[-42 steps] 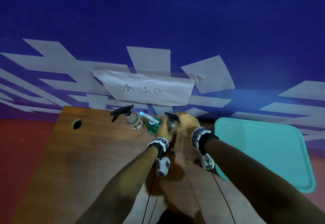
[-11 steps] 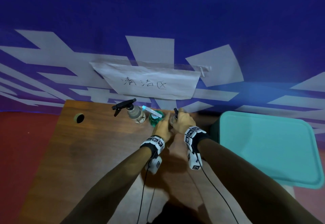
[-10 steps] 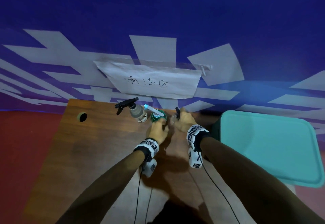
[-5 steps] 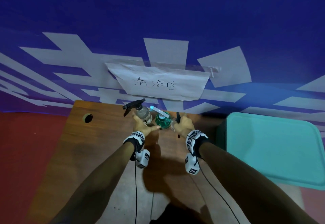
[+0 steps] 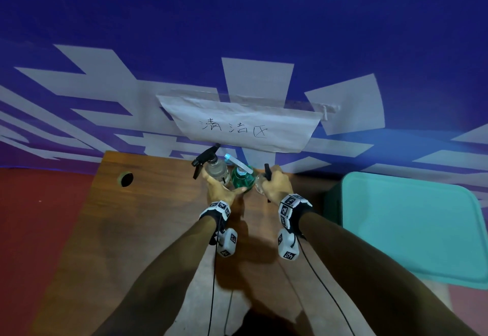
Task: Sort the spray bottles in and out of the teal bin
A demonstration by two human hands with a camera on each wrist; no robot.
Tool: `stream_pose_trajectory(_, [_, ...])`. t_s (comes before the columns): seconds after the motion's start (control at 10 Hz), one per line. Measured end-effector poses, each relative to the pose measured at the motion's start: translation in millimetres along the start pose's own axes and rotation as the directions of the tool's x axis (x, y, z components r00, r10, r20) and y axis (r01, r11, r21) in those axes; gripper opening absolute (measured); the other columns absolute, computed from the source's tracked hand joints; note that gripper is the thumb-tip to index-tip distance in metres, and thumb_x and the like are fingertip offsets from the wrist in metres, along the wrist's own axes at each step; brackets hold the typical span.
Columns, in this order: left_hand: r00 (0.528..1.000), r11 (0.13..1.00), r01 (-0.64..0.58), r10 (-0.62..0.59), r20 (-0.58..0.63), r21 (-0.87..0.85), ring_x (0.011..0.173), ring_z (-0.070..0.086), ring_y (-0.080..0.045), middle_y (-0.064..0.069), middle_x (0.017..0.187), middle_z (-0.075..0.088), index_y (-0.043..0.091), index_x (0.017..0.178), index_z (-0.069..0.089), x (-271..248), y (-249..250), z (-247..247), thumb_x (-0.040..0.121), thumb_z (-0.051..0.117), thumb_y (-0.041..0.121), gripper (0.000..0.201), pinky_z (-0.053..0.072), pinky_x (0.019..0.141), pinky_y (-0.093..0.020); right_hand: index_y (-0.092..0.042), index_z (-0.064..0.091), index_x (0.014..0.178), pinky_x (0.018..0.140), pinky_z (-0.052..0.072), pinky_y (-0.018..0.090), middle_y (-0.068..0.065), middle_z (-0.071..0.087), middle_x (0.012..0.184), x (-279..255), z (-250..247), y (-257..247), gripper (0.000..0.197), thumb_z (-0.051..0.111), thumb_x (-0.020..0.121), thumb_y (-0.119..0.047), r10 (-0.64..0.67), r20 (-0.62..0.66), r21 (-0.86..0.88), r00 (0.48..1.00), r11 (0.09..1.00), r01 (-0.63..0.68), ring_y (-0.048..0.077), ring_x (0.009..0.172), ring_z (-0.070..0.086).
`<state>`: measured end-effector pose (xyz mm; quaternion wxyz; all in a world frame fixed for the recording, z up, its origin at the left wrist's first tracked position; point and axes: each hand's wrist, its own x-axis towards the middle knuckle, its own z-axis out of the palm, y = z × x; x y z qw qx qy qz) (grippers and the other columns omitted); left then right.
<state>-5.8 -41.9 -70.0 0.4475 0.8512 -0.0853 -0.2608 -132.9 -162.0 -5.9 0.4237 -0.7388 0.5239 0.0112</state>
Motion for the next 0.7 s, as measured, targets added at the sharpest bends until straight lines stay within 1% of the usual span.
stream_pose_trajectory(0.1, [0.999, 0.999, 0.042, -0.042, -0.027, 0.026, 0.123, 0.053, -0.022, -0.006, 0.137, 0.052, 0.033, 0.150, 0.001, 5, -4, 2, 0.040, 0.102, 0.031, 0.149, 0.042, 0.105, -0.036, -0.012, 0.054, 0.110, 0.083, 0.057, 0.038, 0.013, 0.069, 0.104, 3, 0, -2, 0.025, 0.059, 0.091, -0.028, -0.012, -0.010, 0.002, 1.000, 1.000, 0.012, 0.032, 0.092, 0.068])
stream_pose_trajectory(0.2, [0.996, 0.996, 0.077, -0.075, -0.051, 0.036, 0.125, 0.055, -0.027, -0.006, 0.138, 0.052, 0.038, 0.149, -0.001, 4, -5, 5, 0.037, 0.101, 0.036, 0.152, 0.045, 0.105, -0.045, -0.012, 0.052, 0.114, 0.083, 0.057, 0.040, 0.014, 0.069, 0.105, 4, -2, -4, 0.024, 0.056, 0.094, -0.026, -0.029, -0.020, -0.010, 0.999, 1.000, 0.029, 0.033, 0.092, 0.068])
stream_pose_trajectory(0.3, [0.992, 0.991, 0.105, -0.099, -0.077, 0.078, 0.127, 0.052, -0.030, -0.008, 0.141, 0.050, 0.035, 0.151, -0.003, 3, -3, 7, 0.039, 0.102, 0.034, 0.153, 0.043, 0.105, -0.044, -0.010, 0.050, 0.119, 0.078, 0.055, 0.036, 0.015, 0.069, 0.105, 2, -3, -3, 0.025, 0.050, 0.099, -0.025, -0.062, -0.016, -0.032, 0.998, 0.998, 0.061, 0.033, 0.093, 0.068])
stream_pose_trajectory(0.4, [0.989, 0.987, 0.126, -0.118, -0.085, 0.100, 0.133, 0.046, -0.031, -0.011, 0.146, 0.044, 0.027, 0.154, -0.005, -1, 3, 5, 0.042, 0.102, 0.032, 0.154, 0.039, 0.108, -0.043, -0.009, 0.050, 0.120, 0.075, 0.051, 0.033, 0.015, 0.068, 0.105, 1, -8, -4, 0.029, 0.051, 0.098, -0.028, -0.077, 0.008, -0.066, 0.997, 0.995, 0.077, 0.034, 0.094, 0.067])
stream_pose_trajectory(0.5, [0.991, 0.984, 0.134, -0.130, -0.037, 0.120, 0.139, 0.040, -0.032, -0.013, 0.151, 0.037, 0.020, 0.156, -0.009, -2, 9, 1, 0.047, 0.101, 0.027, 0.155, 0.036, 0.111, -0.041, -0.010, 0.051, 0.124, 0.074, 0.043, 0.028, 0.014, 0.066, 0.108, 0, -19, -6, 0.032, 0.051, 0.099, -0.030, -0.093, 0.077, -0.114, 0.993, 0.988, 0.102, 0.033, 0.099, 0.064])
stream_pose_trajectory(0.6, [0.976, 0.960, 0.195, -0.211, 0.061, 0.199, 0.143, 0.035, -0.034, -0.015, 0.157, 0.030, 0.013, 0.157, -0.007, 7, -5, -2, 0.048, 0.100, 0.034, 0.154, 0.034, 0.116, -0.046, -0.013, 0.053, 0.125, 0.076, 0.043, 0.029, 0.012, 0.066, 0.111, -10, -33, -7, 0.035, 0.052, 0.099, -0.037, -0.103, 0.127, -0.165, 0.987, 0.978, 0.124, 0.031, 0.100, 0.063])
stream_pose_trajectory(0.7, [0.970, 0.936, 0.199, -0.230, 0.078, 0.291, 0.118, 0.062, -0.031, -0.013, 0.128, 0.061, 0.007, 0.137, 0.043, 8, -6, -9, 0.056, 0.091, 0.046, 0.102, 0.054, 0.091, -0.033, -0.010, 0.049, 0.126, 0.081, 0.049, 0.037, 0.017, 0.063, 0.116, -15, -38, 0, 0.044, 0.052, 0.097, -0.043, -0.127, 0.124, -0.200, 0.984, 0.968, 0.150, 0.036, 0.105, 0.063])
